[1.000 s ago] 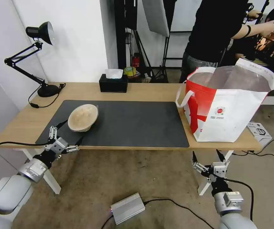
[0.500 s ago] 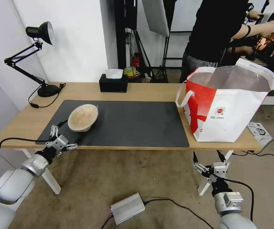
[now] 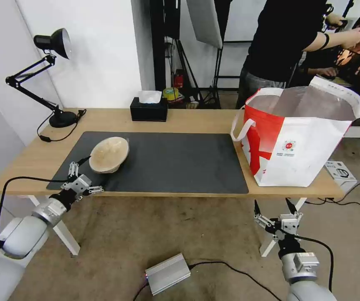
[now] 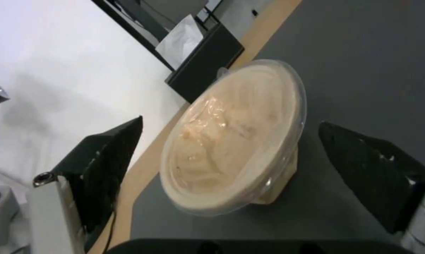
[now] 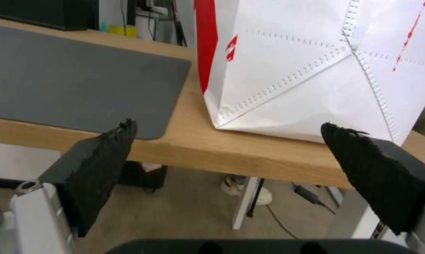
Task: Pick up the trash from the table and place it into the takeout bag.
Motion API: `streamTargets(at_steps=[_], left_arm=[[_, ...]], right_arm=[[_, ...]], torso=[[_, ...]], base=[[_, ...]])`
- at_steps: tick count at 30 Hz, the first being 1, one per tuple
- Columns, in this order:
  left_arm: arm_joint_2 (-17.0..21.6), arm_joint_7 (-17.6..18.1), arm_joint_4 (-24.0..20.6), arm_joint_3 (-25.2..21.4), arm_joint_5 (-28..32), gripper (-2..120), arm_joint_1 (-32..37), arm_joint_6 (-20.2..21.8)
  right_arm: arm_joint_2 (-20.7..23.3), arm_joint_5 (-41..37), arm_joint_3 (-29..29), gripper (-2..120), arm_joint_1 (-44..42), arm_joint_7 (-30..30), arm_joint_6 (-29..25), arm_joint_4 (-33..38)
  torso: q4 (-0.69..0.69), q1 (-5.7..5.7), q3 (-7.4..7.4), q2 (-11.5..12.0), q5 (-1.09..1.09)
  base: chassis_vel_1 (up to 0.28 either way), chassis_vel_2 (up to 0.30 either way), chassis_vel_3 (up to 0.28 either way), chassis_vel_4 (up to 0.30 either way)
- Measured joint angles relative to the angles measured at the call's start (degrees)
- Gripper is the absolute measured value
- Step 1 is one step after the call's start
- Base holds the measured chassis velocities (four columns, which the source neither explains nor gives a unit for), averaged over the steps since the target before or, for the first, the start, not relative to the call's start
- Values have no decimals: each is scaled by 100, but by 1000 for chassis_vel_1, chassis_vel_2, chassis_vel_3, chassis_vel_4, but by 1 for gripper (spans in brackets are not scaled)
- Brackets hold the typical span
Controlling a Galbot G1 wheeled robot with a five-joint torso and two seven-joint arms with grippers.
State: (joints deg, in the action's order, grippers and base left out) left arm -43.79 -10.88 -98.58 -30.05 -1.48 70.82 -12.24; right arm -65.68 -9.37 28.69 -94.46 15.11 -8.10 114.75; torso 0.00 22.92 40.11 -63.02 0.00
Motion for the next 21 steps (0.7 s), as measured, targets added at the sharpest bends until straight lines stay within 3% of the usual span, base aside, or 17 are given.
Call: streamTargets(at_steps=[21], left_arm=[[17, -33, 280, 394, -5, 100, -399, -12]], right_arm=[[-32, 36, 13, 100, -21, 9, -18, -8]], torso=[[0, 0, 0, 0, 0]], base=[[0, 0, 0, 0]])
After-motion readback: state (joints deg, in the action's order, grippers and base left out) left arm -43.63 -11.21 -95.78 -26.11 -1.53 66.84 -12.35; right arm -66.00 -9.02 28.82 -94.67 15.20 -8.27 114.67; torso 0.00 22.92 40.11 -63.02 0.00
